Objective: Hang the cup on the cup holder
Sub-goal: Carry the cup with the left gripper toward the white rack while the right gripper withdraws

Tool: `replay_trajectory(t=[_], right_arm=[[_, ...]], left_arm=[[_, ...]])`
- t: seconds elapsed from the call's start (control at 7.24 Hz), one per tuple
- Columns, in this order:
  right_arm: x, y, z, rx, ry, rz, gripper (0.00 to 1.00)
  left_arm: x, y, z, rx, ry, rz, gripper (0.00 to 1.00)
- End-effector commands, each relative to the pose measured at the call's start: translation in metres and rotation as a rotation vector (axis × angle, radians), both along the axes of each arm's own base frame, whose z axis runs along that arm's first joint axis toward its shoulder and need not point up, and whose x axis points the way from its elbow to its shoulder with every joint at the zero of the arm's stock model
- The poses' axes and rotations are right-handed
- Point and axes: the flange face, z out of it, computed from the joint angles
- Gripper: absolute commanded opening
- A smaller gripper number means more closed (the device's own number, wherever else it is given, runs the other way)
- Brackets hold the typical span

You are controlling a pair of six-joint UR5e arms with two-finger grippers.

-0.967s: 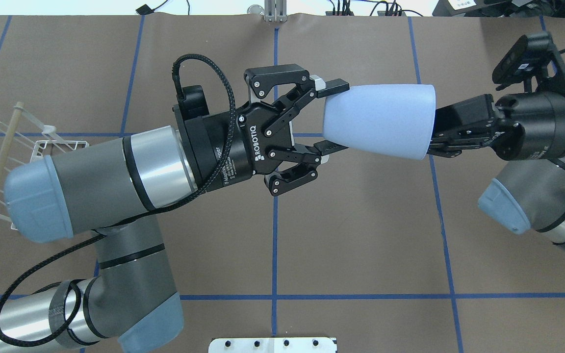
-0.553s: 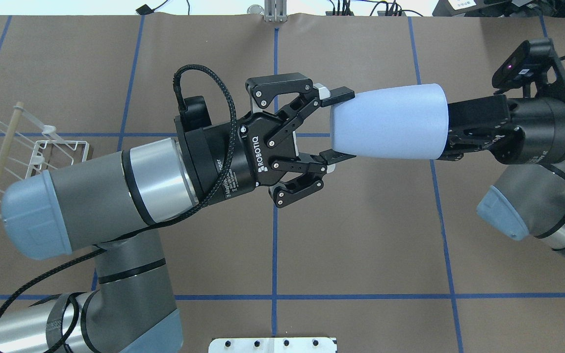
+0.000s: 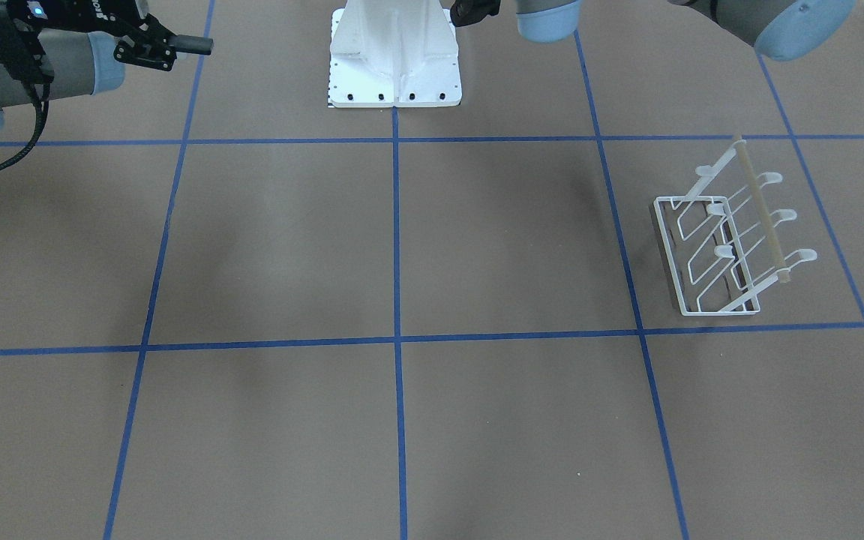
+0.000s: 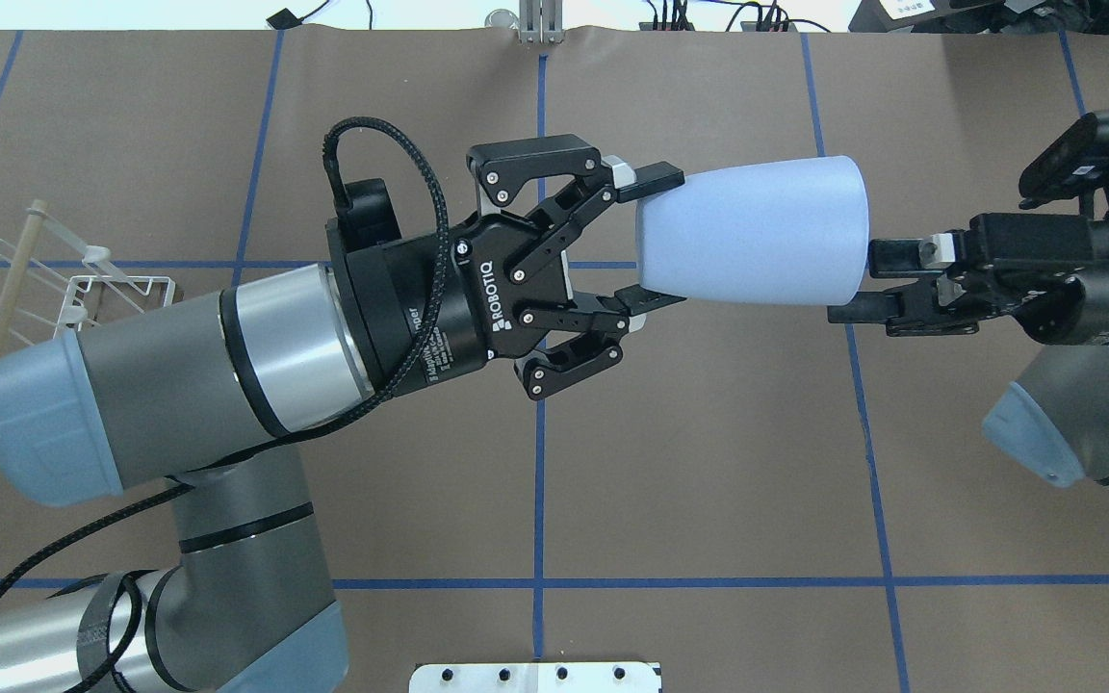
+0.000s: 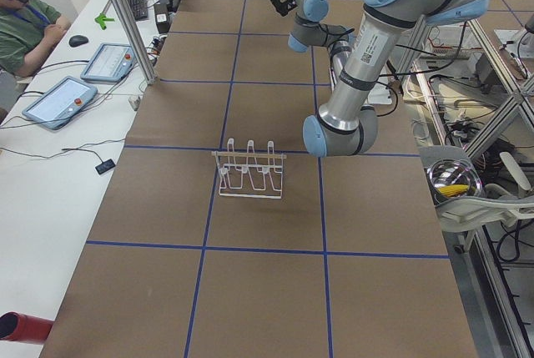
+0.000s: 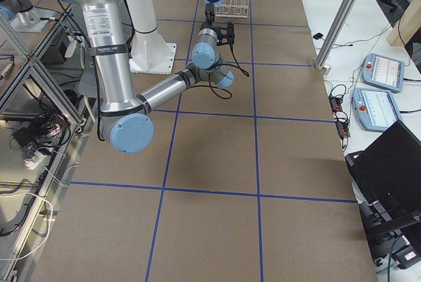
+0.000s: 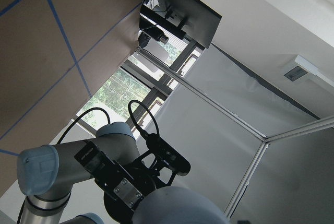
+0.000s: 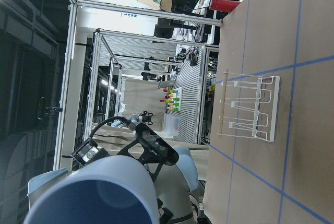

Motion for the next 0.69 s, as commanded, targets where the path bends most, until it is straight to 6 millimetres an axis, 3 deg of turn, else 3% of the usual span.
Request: replay_trajectory(t=[0.0, 0.28, 0.55], right_arm=[[0.038, -0.028, 0.033, -0.029, 0.086, 0.085, 1.0], [0.076, -0.078, 0.088, -0.005, 0.247, 0.262, 1.0], [0.126, -0.127, 0.121, 0.123, 0.523, 0.537, 1.0]], left_arm=[[-0.015, -0.025, 0.007, 0.04, -0.074, -0.099, 0.0], [-0.032, -0.064, 0.014, 0.177, -0.34, -0.128, 0.0], [-0.057, -0.095, 0.024, 0.307, -0.574, -0.191, 0.0]])
